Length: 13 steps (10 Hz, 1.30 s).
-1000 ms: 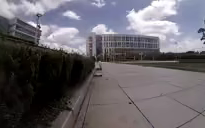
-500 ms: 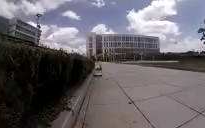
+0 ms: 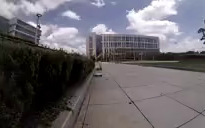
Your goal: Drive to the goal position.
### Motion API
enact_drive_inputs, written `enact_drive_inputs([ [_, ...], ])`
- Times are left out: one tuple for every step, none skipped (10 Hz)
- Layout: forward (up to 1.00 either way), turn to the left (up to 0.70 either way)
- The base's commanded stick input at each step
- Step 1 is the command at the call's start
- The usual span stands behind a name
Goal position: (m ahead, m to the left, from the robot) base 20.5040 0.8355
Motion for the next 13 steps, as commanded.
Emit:
enact_drive_inputs([
  [0.04,0.00],
  [0.04,0.00],
  [0.04,0.00],
  [0.04,0.00],
  [0.04,0.00],
  [0.04,0.00],
  [0.04,0.00],
  [0.04,0.00],
  [0.04,0.00],
  [0.04,0.00],
  [0.04,0.00],
  [0.04,0.00],
  [0.04,0.00],
])
